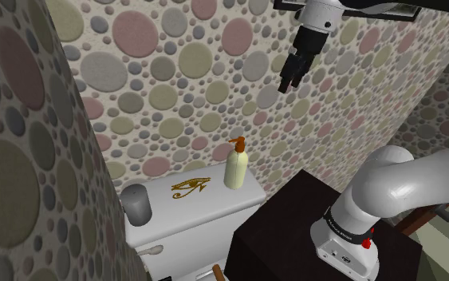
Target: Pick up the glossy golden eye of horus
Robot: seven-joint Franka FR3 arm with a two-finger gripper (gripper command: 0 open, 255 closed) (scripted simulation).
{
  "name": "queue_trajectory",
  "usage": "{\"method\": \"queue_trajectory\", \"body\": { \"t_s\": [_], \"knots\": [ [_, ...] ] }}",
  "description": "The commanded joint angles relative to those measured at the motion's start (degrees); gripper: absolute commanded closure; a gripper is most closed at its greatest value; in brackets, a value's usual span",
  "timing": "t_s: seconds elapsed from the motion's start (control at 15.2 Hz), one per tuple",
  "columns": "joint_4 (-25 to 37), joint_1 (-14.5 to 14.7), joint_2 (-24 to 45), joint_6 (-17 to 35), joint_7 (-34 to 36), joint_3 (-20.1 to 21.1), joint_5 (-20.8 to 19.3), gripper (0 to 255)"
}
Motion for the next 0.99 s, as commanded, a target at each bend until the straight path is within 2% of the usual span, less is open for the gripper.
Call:
{"method": "queue_trajectory", "body": {
  "t_s": [0.0, 0.46, 0.92],
  "knots": [
    [0.0, 0.0, 0.0, 0.0, 0.0, 0.0, 0.0, 0],
    [-6.2, 4.9, 6.5, 13.8, -8.0, 1.9, 0.7, 0],
    [-9.6, 9.7, 15.8, 27.5, -15.8, 4.0, 1.2, 0]
  ]
}}
